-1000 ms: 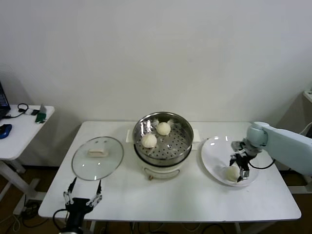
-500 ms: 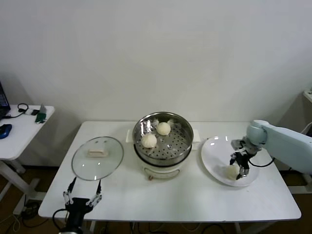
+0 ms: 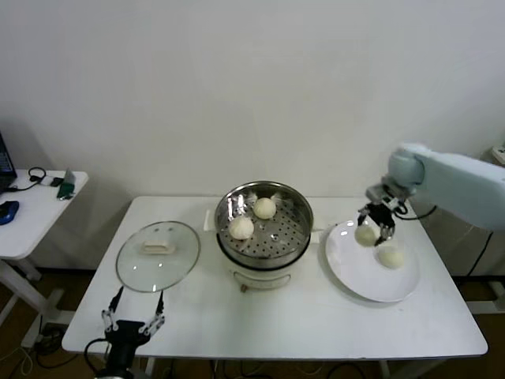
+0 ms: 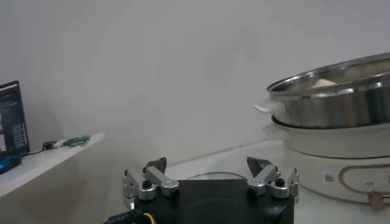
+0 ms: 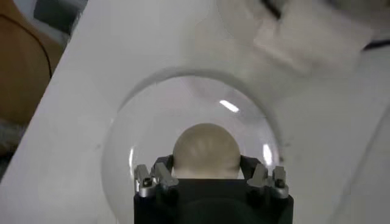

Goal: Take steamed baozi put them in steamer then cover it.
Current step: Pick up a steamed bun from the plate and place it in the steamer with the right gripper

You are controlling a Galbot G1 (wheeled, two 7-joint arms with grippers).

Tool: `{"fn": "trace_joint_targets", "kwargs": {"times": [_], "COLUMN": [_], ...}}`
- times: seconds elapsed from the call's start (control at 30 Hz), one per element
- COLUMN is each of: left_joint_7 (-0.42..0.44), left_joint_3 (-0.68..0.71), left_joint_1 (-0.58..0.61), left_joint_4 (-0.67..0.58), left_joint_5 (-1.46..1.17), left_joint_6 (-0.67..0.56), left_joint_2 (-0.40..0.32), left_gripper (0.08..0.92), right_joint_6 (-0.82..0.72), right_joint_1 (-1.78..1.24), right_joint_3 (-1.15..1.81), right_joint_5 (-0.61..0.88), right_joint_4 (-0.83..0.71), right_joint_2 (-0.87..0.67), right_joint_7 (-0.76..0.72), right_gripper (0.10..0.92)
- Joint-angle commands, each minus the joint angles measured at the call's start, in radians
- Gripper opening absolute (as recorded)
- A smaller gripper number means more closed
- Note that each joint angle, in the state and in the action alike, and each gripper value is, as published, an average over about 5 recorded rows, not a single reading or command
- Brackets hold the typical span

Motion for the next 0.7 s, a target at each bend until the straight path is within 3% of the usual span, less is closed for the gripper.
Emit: {"fn": "trace_joint_targets", "kwargs": {"times": [0.03, 0.27, 0.7], "left_joint_7": [0.001, 0.001, 0.0], "left_joint_3": [0.004, 0.008, -0.017], "left_joint_1": [0.0, -0.007, 0.012], "left_joint_4": [0.001, 0.006, 0.003], "left_joint_5": [-0.002, -0.002, -0.004], "left_joint_6": [0.002, 0.004, 0.003], "left_joint_2": [0.003, 0.003, 0.018], "left_gripper": [0.823, 0.823, 0.823], "right_joint_6": [0.197, 0.238, 0.344], "right_joint_1": [0.292, 0.241, 0.008], "right_joint_3": [-0.123, -0.023, 0.093], "right_joint_5": [-0.002, -0.079, -0.294], "right_joint_4": [0.149, 0.25, 0.147], "right_joint_2": [0.092, 0.19, 0.449], "right_joint_7": [-0.012, -0.011, 0.008], "right_gripper": [0.711, 0.712, 0.712]}}
